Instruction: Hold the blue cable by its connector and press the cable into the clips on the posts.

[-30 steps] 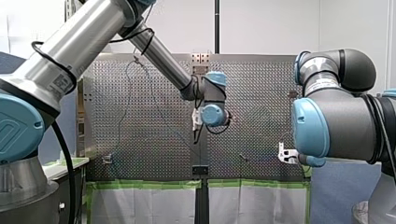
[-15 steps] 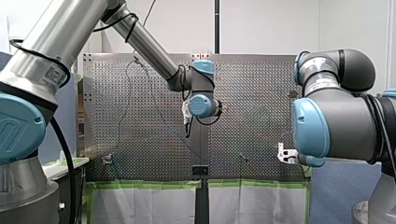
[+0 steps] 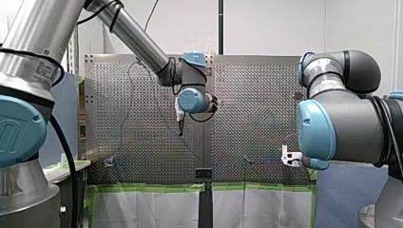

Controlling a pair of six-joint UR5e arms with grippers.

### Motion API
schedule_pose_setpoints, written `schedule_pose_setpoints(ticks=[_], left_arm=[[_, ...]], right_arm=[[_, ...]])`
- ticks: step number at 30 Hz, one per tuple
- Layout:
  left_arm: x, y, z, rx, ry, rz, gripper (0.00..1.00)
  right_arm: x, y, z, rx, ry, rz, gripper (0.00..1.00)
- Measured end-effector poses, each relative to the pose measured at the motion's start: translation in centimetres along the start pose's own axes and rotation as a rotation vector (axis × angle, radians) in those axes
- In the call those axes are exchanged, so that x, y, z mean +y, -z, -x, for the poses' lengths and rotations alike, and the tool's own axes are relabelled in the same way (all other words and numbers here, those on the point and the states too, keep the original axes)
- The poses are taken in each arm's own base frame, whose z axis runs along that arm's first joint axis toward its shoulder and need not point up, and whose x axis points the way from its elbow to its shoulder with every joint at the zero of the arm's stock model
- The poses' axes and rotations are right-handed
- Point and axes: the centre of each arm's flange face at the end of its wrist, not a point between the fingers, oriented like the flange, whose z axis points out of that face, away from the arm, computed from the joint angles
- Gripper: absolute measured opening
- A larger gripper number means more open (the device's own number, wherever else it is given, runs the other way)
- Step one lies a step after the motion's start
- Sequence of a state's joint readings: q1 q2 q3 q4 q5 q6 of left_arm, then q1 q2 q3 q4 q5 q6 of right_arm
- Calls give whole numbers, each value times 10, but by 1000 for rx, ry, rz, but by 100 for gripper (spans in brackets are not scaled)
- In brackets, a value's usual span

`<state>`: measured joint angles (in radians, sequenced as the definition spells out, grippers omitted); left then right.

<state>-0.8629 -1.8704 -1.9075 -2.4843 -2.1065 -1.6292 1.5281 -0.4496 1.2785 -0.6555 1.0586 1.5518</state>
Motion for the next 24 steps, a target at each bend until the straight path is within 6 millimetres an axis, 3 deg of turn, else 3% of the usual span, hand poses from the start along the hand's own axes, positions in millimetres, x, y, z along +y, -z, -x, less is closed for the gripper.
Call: schedule_pose_setpoints(ticks=[12, 18, 24], left_arm=[[25, 39, 15, -6, 7, 5, 100], [34, 53, 22, -41, 58, -17, 100], [39, 63, -6, -16, 102, -59, 100]], right_arm=[[-6, 5, 3, -55, 11, -17, 0], [-17, 6, -5, -84, 44, -47, 0], [-32, 4, -27, -82, 63, -84, 0]])
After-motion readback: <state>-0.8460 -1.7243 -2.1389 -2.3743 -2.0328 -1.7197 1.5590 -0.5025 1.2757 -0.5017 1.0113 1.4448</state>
